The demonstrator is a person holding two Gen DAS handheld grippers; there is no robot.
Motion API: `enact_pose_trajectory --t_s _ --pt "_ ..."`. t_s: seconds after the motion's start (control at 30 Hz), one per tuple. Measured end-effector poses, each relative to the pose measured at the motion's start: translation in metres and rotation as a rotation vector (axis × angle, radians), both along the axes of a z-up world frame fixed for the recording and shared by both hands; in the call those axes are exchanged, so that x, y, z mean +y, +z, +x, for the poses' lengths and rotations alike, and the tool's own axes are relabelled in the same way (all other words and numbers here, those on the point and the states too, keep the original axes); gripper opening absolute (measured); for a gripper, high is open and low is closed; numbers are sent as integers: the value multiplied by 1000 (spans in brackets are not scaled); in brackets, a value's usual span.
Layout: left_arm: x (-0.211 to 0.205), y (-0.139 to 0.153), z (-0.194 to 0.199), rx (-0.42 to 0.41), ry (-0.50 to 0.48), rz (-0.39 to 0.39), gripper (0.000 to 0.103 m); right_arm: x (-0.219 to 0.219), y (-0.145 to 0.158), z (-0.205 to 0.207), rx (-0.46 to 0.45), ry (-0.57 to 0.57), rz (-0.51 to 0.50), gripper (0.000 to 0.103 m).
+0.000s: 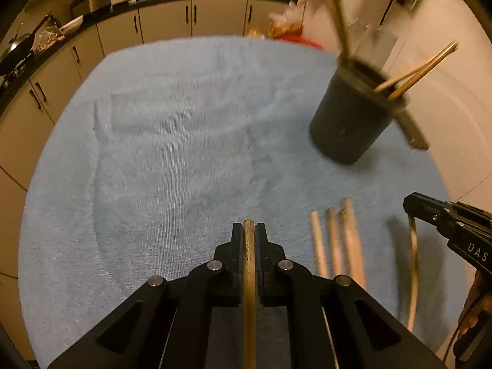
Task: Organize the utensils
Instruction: 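Lift both held chopsticks and carry them over the black cup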
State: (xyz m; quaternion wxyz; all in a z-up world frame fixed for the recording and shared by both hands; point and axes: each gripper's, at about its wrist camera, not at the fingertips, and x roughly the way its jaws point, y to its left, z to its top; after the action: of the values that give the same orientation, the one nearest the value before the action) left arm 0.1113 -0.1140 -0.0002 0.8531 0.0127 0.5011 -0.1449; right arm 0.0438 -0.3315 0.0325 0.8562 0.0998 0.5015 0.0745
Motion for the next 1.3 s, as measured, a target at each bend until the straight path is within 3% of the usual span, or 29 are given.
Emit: enact_pose_trajectory --t_s 0.43,0.83,0.9,1.0,1.03,1.07,1.2,1.3 --pt "9 113 -41 -214 -24 -128 7 -7 113 -49 -252 29 29 9" --pt "4 154 -56 -301 -40 -168 7 -12 170 -79 -380 55 14 8" --pt "4 156 -57 -303 -39 -170 7 -13 166 -73 -351 58 22 8" --pt "5 155 -56 -301 -36 -182 7 -20 138 -50 -237 56 78 13" --pt "5 154 -55 -297 -37 -185 7 -20 123 -38 -188 62 85 24" --pt "6 153 -55 -292 -38 -187 7 -22 105 -24 -138 53 102 26" --pt "6 150 -54 -281 -34 -191 7 -24 43 15 16 -3 47 26" --pt "8 150 -52 -276 -31 -198 7 -27 3 40 118 -33 64 26"
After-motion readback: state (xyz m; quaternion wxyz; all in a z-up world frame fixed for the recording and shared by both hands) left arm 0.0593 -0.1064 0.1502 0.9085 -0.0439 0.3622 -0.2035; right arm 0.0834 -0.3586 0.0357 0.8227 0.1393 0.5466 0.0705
